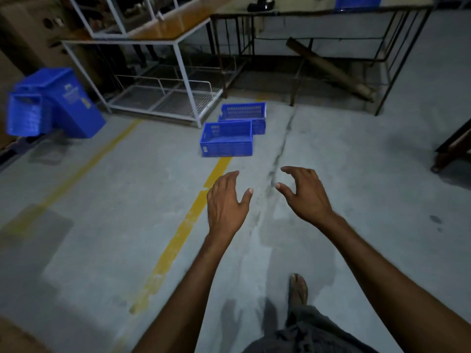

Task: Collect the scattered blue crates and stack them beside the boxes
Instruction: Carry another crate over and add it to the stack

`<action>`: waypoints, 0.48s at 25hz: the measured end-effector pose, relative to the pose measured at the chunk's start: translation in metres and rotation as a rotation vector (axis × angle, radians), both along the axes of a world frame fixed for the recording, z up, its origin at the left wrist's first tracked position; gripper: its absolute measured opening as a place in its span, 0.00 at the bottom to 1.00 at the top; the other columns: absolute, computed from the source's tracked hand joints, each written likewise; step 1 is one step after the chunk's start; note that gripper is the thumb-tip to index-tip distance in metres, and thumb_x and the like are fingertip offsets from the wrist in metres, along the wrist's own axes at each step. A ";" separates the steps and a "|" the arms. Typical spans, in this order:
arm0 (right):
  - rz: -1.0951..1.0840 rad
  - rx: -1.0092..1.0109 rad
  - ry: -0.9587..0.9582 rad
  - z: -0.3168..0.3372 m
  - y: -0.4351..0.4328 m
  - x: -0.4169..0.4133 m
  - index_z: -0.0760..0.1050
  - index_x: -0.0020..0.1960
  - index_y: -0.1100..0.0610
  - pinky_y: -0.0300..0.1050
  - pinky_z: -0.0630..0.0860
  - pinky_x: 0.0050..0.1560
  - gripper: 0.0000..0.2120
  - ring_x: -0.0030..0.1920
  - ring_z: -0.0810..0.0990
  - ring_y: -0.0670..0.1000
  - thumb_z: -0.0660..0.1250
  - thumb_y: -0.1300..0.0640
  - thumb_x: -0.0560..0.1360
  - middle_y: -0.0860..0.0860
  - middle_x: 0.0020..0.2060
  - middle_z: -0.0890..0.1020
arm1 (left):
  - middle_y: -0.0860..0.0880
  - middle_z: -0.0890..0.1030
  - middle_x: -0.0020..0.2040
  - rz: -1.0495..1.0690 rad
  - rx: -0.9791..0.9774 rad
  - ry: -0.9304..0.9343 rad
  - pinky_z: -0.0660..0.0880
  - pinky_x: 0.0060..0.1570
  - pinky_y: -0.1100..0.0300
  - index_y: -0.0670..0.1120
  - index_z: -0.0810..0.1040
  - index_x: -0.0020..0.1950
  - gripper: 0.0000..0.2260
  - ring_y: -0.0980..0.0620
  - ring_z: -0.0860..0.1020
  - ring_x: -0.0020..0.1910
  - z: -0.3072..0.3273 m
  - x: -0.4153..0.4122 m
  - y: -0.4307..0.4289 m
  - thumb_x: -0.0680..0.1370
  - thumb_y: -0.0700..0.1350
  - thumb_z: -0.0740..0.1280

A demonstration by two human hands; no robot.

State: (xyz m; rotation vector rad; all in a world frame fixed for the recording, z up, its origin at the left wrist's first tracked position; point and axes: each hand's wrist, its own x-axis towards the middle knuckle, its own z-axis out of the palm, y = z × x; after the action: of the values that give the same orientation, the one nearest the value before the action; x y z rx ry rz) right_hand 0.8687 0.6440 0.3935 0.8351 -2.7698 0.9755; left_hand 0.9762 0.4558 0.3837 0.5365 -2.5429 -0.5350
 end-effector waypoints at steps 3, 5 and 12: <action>0.053 -0.015 -0.031 0.000 -0.020 -0.099 0.72 0.70 0.50 0.51 0.71 0.65 0.24 0.65 0.73 0.55 0.65 0.41 0.78 0.51 0.64 0.79 | 0.51 0.75 0.70 0.075 0.076 0.024 0.67 0.69 0.50 0.50 0.70 0.72 0.25 0.49 0.71 0.70 -0.004 -0.097 -0.024 0.78 0.58 0.66; 0.105 0.012 -0.044 0.008 -0.037 -0.164 0.72 0.70 0.50 0.51 0.71 0.65 0.23 0.65 0.73 0.55 0.65 0.42 0.78 0.51 0.63 0.79 | 0.50 0.75 0.70 0.104 0.105 0.019 0.67 0.69 0.50 0.50 0.71 0.72 0.25 0.48 0.71 0.70 0.000 -0.159 -0.035 0.78 0.56 0.67; 0.220 0.114 -0.086 0.004 -0.135 -0.358 0.69 0.72 0.49 0.48 0.70 0.64 0.25 0.66 0.72 0.53 0.63 0.41 0.78 0.49 0.66 0.77 | 0.50 0.75 0.70 0.199 0.201 -0.010 0.67 0.67 0.49 0.50 0.70 0.72 0.24 0.47 0.72 0.69 0.001 -0.325 -0.108 0.77 0.51 0.69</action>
State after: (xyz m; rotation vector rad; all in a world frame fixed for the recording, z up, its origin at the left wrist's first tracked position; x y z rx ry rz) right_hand 0.5105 0.5092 0.3973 1.1618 -2.8759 0.9106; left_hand 0.6514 0.3482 0.3851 0.8551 -2.4232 -0.7186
